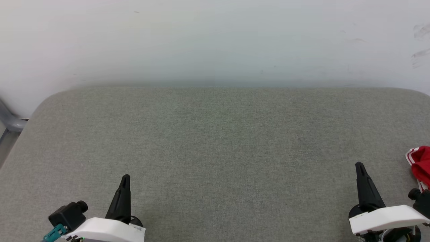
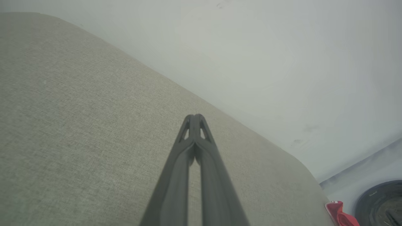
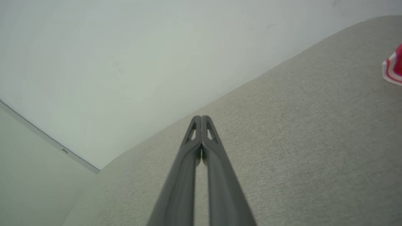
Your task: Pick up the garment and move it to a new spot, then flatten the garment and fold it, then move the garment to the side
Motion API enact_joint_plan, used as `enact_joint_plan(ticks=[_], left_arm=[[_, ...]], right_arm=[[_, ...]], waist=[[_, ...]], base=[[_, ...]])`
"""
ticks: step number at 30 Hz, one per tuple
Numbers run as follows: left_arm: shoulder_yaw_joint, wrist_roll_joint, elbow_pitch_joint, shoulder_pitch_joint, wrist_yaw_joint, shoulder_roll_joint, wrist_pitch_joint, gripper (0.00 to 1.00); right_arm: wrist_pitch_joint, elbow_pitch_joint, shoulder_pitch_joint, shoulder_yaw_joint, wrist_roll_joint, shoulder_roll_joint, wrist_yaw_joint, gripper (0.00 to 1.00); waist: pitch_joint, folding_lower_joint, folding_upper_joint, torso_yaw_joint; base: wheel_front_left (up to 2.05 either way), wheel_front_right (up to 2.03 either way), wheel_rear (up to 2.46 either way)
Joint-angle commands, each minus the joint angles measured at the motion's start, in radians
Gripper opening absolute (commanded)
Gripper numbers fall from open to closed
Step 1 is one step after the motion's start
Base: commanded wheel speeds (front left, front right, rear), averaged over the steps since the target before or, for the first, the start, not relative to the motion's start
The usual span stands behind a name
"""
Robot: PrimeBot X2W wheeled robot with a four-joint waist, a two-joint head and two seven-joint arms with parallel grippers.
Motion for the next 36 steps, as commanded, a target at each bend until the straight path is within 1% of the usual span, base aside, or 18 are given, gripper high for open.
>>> enact_joint_plan(ticks=[1, 16, 36], left_arm=[[0.007, -0.035, -0.007, -0.034, -0.004, 0.005, 0.008, 0.00], [0.024, -0.243, 0.018, -0.058, -0.006, 0.006, 0.061, 0.00], [0.047, -0.475, 0.047, -0.088, -0.008, 0.005, 0.121, 0.00]], right_arm=[[0.008, -0.009, -0.032, -0.005, 0.038, 0.000, 0.000, 0.00], [0.061, 0.006, -0.047, -0.015, 0.240, 0.004, 0.000, 0.00], [0.121, 0.024, -0.064, -0.027, 0.467, 0.008, 0.000, 0.00]], waist=[[0.000, 0.0000, -0.0001, 0.000], [0.005, 0.0000, -0.0001, -0.003], [0.011, -0.0001, -0.0001, -0.007]], base=[[0.00, 0.00, 0.00], [0.00, 0.00, 0.00], [0.00, 0.00, 0.00]])
